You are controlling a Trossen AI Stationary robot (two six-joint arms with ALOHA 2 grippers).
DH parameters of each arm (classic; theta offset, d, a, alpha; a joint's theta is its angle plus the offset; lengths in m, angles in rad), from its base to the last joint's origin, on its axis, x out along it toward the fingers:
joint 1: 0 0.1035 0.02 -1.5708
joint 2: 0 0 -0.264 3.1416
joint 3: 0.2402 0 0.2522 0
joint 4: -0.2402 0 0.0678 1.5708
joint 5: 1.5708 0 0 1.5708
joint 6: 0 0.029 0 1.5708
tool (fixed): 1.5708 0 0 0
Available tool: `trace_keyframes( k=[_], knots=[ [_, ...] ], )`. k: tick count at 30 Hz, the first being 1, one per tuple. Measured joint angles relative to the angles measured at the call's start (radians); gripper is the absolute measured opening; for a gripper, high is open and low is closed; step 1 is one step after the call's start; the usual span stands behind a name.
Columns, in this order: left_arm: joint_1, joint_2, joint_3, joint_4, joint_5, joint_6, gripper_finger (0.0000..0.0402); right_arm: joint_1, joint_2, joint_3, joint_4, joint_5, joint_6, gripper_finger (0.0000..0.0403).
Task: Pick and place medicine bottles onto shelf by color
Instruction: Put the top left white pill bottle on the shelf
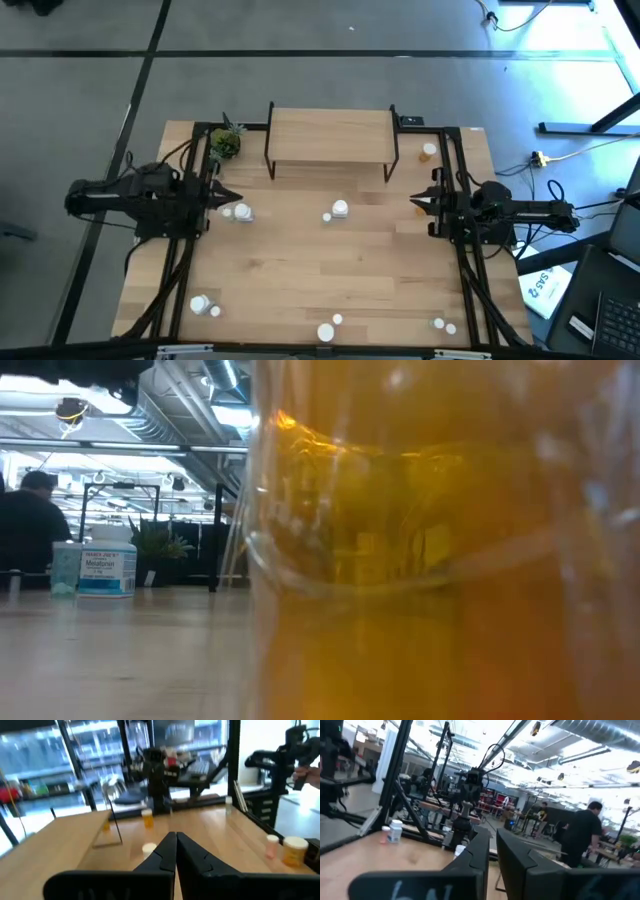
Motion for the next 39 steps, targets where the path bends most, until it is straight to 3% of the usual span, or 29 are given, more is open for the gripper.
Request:
trace_keyframes(
  k=[3, 8, 15, 21, 31, 39],
  knots=[
    [0.0, 0.109, 0.099, -0.127, -0.024, -0.042, 0.0, 0.0, 0.0, 0.0, 0.0, 0.01, -0.006, 0.004],
    [0.0, 0.283, 0.248, -0.34, -0.076, -0.127, 0.0, 0.0, 0.0, 0.0, 0.0, 0.134, -0.068, 0.004],
    [0.0, 0.448, 0.381, -0.555, -0.116, -0.284, 0.0, 0.0, 0.025, 0.092, -0.068, 0.138, -0.085, 0.0039],
    [0.0, 0.462, 0.389, -0.601, -0.11, -0.291, 0.0, 0.0, 0.122, 0.27, -0.299, 0.139, 0.002, 0.0039],
    [0.0, 0.444, 0.389, -0.608, -0.106, -0.293, 0.0, 0.001, 0.462, 0.598, -0.586, 0.105, 0.165, 0.0039],
    [0.0, 0.486, 0.389, -0.612, -0.001, -0.339, 0.0, 0.001, 0.692, 0.803, -0.83, 0.155, 0.266, 0.0039]
  ],
)
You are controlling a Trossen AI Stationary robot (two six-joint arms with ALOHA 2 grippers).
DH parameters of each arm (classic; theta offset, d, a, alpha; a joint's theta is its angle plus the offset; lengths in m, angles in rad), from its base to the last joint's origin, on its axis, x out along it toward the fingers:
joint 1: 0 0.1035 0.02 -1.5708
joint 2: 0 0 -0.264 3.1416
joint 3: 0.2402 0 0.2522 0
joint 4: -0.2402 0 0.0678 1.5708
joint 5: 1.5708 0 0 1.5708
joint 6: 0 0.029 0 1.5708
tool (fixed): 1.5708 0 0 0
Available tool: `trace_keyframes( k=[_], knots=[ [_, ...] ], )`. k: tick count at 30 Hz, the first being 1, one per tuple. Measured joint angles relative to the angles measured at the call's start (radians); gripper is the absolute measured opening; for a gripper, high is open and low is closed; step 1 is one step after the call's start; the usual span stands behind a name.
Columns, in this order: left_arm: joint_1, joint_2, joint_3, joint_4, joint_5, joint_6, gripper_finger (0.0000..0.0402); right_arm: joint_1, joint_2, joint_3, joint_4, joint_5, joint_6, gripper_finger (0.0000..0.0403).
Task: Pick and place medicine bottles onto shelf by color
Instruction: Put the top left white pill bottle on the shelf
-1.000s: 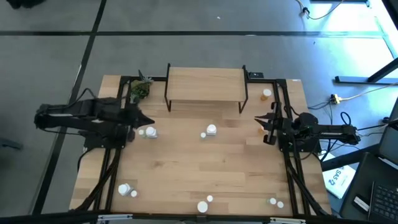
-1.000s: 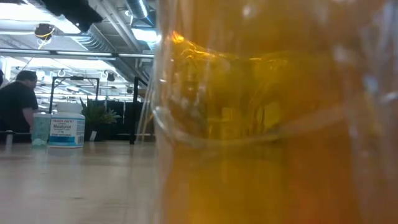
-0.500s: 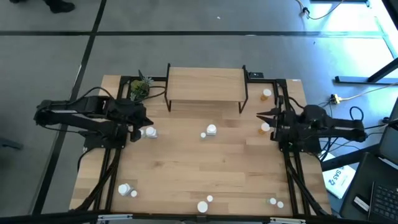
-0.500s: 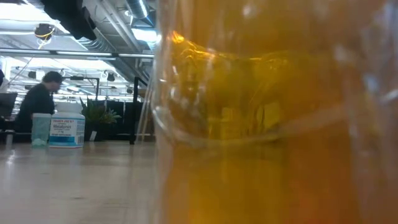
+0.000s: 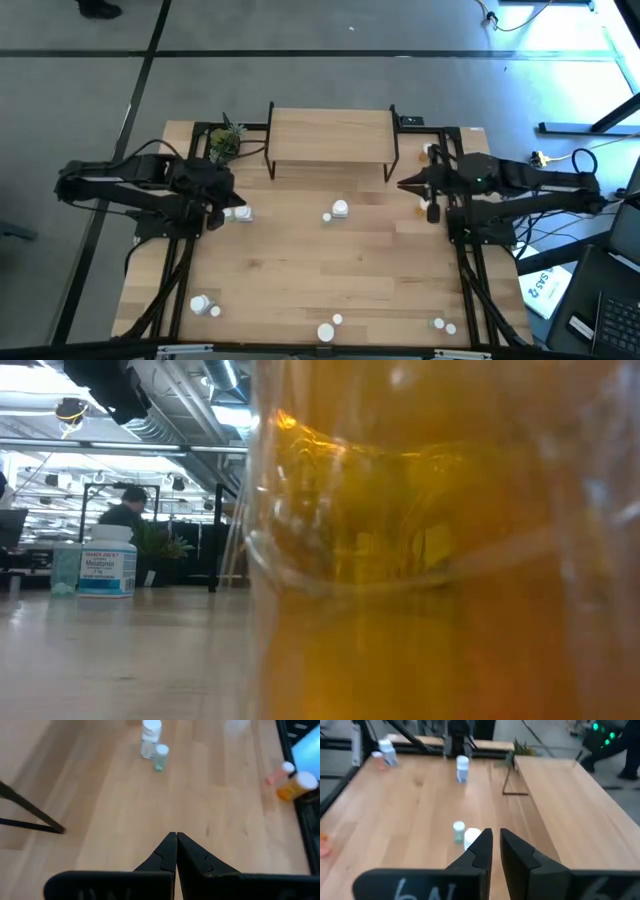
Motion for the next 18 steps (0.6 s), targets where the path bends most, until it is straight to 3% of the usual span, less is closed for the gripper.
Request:
trace_keyframes(
  k=[8, 18],
  knots=[
    [-0.001, 0.1, -0.001, -0.127, 0.038, -0.057, 0.0, 0.0, 0.122, 0.059, -0.037, 0.01, 0.003, 0.0039],
    [-0.001, 0.136, 0.0, -0.064, 0.064, -0.058, 0.0, 0.0, 0.152, 0.055, -0.022, 0.01, 0.078, 0.0039]
  ],
)
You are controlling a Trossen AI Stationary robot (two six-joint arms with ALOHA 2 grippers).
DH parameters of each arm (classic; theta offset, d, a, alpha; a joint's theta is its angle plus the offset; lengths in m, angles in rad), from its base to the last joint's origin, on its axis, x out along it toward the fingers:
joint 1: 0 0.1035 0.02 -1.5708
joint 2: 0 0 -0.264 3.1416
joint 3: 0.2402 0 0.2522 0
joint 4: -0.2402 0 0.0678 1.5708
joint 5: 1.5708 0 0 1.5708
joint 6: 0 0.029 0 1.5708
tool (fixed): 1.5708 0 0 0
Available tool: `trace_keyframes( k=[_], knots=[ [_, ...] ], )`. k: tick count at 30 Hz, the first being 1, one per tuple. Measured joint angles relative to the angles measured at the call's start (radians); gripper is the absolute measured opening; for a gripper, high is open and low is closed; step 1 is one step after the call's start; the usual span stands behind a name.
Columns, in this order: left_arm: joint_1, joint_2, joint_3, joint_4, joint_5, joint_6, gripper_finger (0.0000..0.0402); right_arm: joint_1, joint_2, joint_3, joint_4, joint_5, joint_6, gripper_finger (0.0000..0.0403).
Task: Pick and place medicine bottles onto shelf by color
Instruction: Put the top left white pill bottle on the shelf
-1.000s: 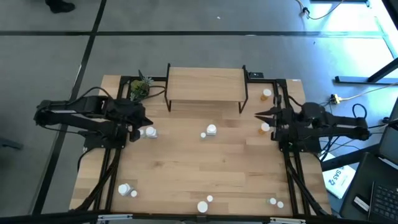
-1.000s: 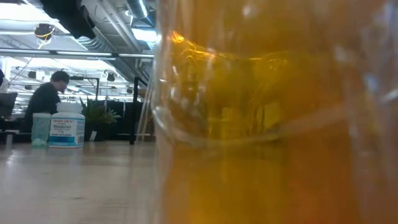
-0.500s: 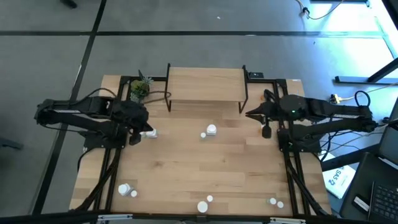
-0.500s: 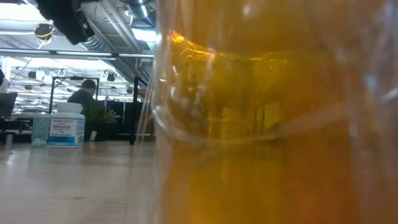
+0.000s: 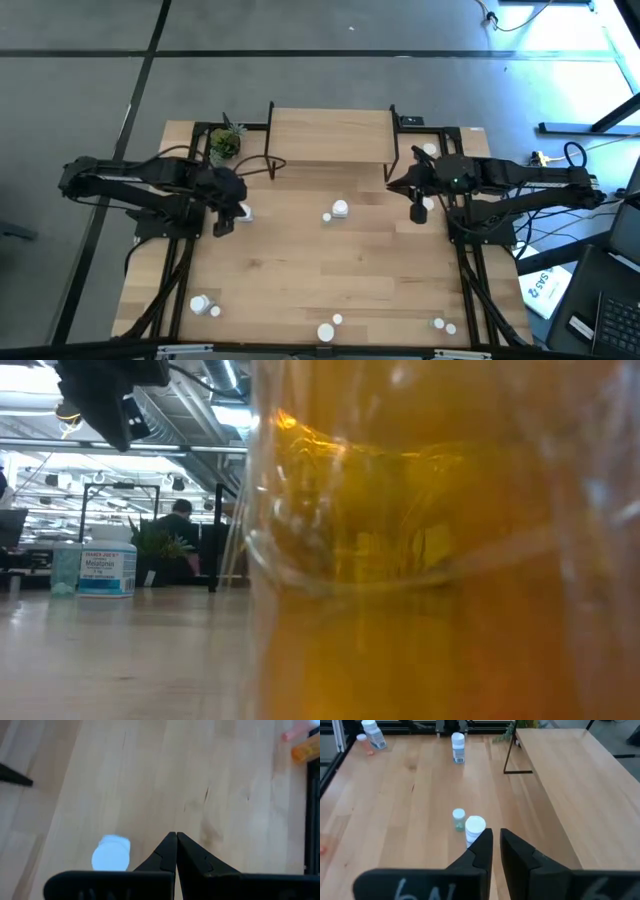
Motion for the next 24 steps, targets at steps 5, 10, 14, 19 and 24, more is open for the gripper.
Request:
trace_keyframes(
  k=[5, 10, 14, 19, 24],
  knots=[
    [0.0, -0.008, 0.0, 0.022, 0.006, 0.001, 0.0, 0.003, 0.001, 0.0, 0.017, -0.004, -0.009, 0.0039],
    [0.0, -0.008, 0.0, 0.02, 0.006, 0.001, 0.0, 0.003, 0.001, 0.0, 0.017, -0.11, -0.075, 0.0039],
    [0.0, -0.007, 0.0, 0.019, 0.006, 0.002, 0.0, 0.003, 0.001, 0.0, 0.025, -0.165, -0.081, 0.0039],
    [0.0, -0.007, 0.0, 0.017, -0.003, 0.008, 0.0, 0.003, 0.001, 0.0, 0.024, -0.166, -0.081, 0.0039],
    [0.0, -0.007, 0.0, 0.017, -0.004, 0.009, 0.0, 0.003, 0.001, -0.001, 0.024, -0.166, -0.082, 0.0039]
  ],
)
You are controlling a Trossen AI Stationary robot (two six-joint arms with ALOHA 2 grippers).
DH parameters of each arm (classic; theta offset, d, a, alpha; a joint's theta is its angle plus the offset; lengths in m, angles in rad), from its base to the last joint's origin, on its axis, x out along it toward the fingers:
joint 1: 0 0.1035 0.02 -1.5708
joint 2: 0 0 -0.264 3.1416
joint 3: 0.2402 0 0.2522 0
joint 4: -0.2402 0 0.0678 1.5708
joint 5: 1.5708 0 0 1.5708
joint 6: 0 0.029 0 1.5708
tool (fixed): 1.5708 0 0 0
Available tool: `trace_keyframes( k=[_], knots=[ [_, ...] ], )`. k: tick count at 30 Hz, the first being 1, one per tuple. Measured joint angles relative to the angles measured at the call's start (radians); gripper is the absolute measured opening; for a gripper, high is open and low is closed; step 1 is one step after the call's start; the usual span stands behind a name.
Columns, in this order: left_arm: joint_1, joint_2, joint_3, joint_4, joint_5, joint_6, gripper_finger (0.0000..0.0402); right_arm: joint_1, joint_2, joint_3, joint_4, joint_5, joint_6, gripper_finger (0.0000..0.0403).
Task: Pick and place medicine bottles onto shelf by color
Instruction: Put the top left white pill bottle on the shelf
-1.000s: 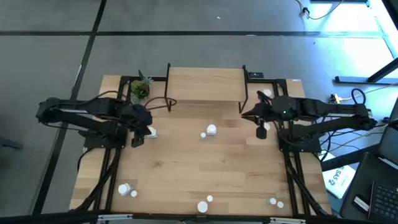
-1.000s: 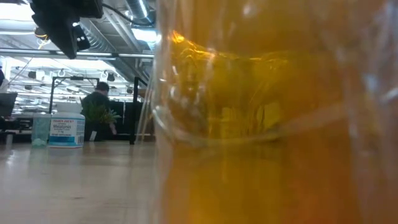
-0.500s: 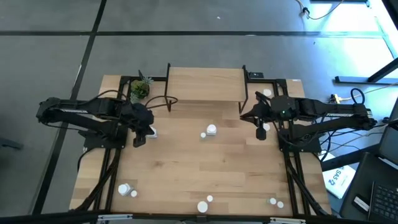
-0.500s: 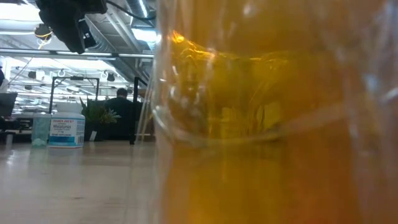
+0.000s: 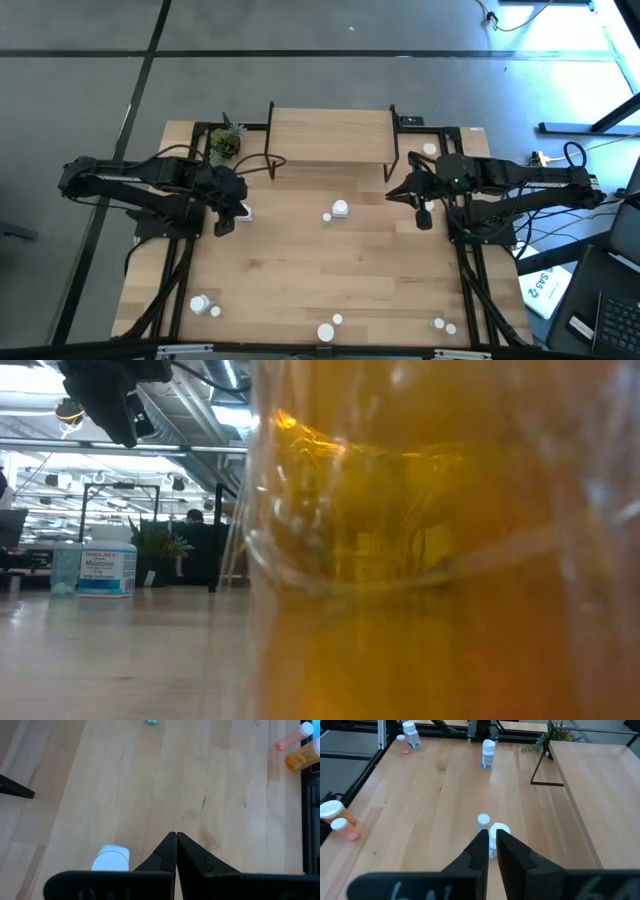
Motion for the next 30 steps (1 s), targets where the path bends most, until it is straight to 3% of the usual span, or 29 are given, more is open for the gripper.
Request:
trace_keyframes(
  k=[6, 15, 24, 30],
  knots=[
    [0.0, 0.0, 0.0, 0.0, -0.019, -0.001, 0.0, 0.0, 0.0, 0.0, 0.0, 0.0, 0.0, 0.0039],
    [0.0, 0.0, 0.0, -0.012, -0.179, -0.119, 0.0, 0.0, 0.0, 0.0, 0.0, 0.0, 0.002, 0.0039],
    [0.002, 0.0, 0.0, -0.012, -0.256, -0.205, 0.0001, 0.0, 0.0, 0.0, 0.0, 0.0, 0.0, 0.0039],
    [0.001, 0.0, 0.0, -0.056, -0.252, -0.314, 0.006, 0.0, 0.0, 0.0, 0.0, 0.0, 0.0, 0.0039]
  ],
)
